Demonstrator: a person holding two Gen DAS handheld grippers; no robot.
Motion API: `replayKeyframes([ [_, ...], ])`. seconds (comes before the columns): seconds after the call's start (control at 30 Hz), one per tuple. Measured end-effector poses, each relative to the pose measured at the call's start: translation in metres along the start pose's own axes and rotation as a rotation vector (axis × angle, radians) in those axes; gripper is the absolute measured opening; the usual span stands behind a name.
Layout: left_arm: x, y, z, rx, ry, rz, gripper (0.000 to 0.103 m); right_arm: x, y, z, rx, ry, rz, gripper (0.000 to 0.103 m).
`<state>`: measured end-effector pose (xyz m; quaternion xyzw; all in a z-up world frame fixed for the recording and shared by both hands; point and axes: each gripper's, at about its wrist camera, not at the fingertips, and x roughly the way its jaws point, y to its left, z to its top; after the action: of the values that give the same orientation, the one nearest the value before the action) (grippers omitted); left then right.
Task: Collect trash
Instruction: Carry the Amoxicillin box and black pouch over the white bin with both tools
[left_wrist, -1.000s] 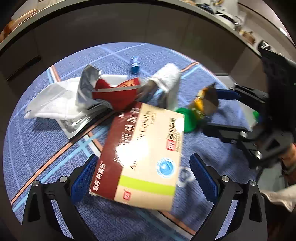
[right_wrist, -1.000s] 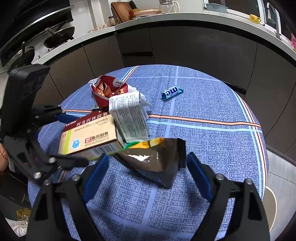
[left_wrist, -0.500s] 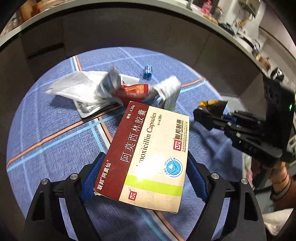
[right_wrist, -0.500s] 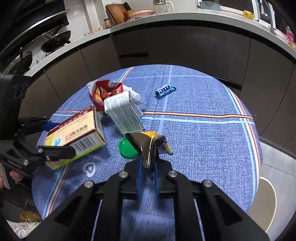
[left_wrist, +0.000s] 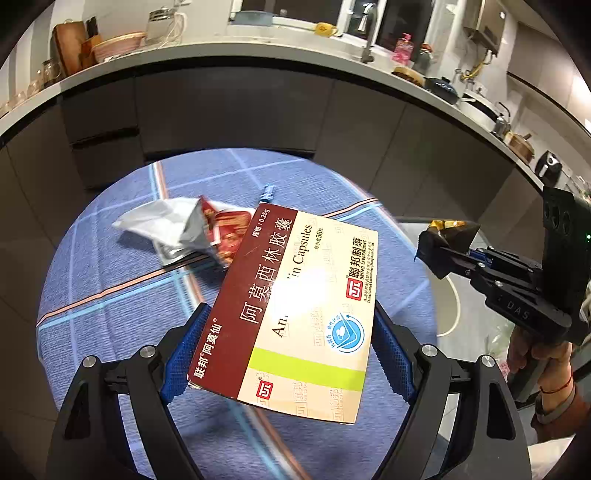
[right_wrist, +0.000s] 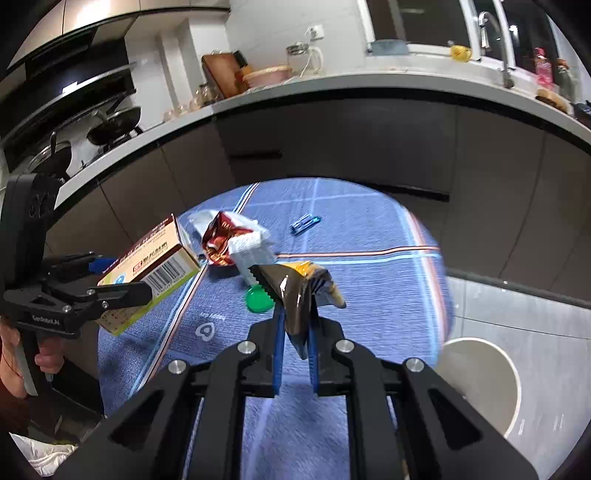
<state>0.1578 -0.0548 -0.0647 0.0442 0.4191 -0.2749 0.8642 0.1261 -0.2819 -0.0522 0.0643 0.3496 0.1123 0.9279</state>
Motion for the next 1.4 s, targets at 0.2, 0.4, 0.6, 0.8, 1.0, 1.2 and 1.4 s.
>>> replayKeyframes([
  [0.2,-0.003,-0.029,0.012,0.034,-0.017,-0.047,0.079,-0.030,-0.019,-0.004,0.029,-0.036,-0.041,0.012],
  [0.4,0.009,-0.061,0.019,0.082,-0.010,-0.098,0.079,-0.049,-0.043,-0.019,0.072,-0.043,-0.085,0.012],
  [0.6,0.026,-0.090,0.027,0.114,0.003,-0.149,0.079,-0.063,-0.073,-0.035,0.125,-0.045,-0.127,0.012],
  [0.8,0.052,-0.119,0.037,0.136,0.053,-0.215,0.079,-0.071,-0.099,-0.055,0.181,-0.035,-0.166,0.013],
  [1.0,0.082,-0.149,0.045,0.157,0.101,-0.272,0.079,-0.071,-0.123,-0.075,0.240,-0.013,-0.195,0.013],
  [1.2,0.117,-0.177,0.047,0.180,0.166,-0.318,0.079,-0.061,-0.146,-0.093,0.307,0.015,-0.214,0.013],
  [1.4,0.149,-0.194,0.048,0.194,0.221,-0.325,0.079,-0.050,-0.163,-0.110,0.353,0.047,-0.222,0.014],
])
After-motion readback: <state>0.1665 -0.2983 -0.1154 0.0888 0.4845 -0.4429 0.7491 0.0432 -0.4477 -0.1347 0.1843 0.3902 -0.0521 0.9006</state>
